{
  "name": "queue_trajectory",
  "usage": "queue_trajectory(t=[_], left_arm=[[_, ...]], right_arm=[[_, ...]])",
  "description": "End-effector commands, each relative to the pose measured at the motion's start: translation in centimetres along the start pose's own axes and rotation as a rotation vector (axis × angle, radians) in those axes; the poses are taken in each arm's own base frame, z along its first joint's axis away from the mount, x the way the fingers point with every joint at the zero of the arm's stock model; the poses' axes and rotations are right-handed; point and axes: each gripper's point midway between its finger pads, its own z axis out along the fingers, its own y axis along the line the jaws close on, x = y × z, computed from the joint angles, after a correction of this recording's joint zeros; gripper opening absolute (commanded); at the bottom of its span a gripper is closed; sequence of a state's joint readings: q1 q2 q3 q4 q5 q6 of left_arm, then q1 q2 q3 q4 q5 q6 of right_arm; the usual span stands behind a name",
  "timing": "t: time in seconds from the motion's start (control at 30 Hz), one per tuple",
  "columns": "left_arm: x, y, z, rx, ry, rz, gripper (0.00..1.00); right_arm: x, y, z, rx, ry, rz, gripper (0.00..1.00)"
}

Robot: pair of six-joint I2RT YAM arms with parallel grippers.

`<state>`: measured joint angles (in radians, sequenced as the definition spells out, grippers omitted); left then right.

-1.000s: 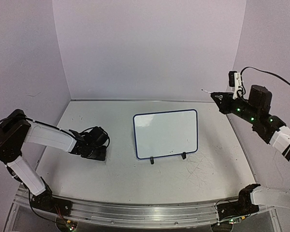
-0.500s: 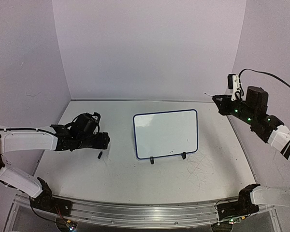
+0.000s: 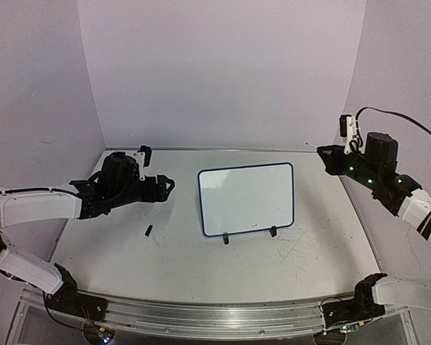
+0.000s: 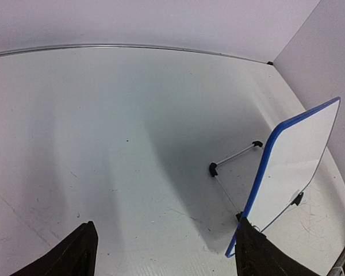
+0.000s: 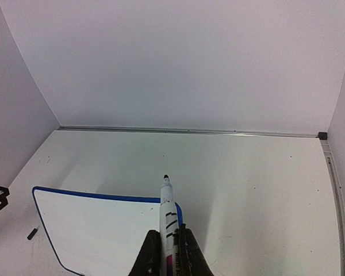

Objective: Write a sentence on the whiteboard
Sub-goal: Hold the whiteboard at the center of the board.

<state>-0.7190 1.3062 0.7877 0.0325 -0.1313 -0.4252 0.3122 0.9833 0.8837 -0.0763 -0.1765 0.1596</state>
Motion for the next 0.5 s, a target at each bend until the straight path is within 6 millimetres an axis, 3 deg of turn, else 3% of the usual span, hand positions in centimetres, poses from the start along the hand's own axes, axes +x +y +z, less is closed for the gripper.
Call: queue_trajectory(t=[0.0, 0.23, 0.47], left_arm=[[-2.3, -2.5, -0.4, 0.165, -0.075, -0.041, 0.84], [-2.5, -3.7, 0.2, 0.397, -0.069, -0.117, 0.87], [-1.4, -5.0, 1.8, 0.515, -0.045, -0.098, 0.89]], right_arm=[[-1.7, 0.7, -0.3, -0.034, -0.061, 0.021, 0.00], [-1.4, -0.3, 0.0, 0.023, -0.033, 0.001, 0.00], [-2.2, 0.0, -0.1, 0.027, -0.026, -0.021, 0.00]])
